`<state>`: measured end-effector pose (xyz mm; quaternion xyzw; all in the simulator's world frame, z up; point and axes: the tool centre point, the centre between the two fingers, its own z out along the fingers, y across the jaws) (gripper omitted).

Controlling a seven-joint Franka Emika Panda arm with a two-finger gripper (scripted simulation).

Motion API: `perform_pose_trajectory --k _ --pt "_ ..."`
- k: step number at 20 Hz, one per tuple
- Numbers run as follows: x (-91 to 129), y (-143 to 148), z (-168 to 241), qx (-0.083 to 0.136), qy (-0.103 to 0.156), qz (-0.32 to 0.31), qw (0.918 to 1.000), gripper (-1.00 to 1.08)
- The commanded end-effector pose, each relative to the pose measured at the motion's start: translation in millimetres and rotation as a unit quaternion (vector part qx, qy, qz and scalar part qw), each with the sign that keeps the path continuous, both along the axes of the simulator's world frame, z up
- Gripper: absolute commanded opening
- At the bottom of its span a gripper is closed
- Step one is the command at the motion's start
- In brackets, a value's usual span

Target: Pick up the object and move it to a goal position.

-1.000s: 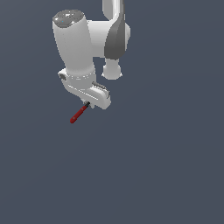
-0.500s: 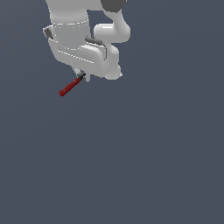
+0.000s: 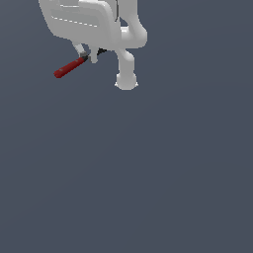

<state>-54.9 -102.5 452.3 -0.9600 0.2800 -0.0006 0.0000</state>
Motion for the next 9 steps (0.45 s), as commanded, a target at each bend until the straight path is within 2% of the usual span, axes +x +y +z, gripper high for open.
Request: perform_pose_trajectory --k 1,9 --pt "-2 0 12 0.0 0.001 0.0 1.0 -1.0" --pt "-3 -1 28 0.0 0.001 0.0 1.0 -1.0"
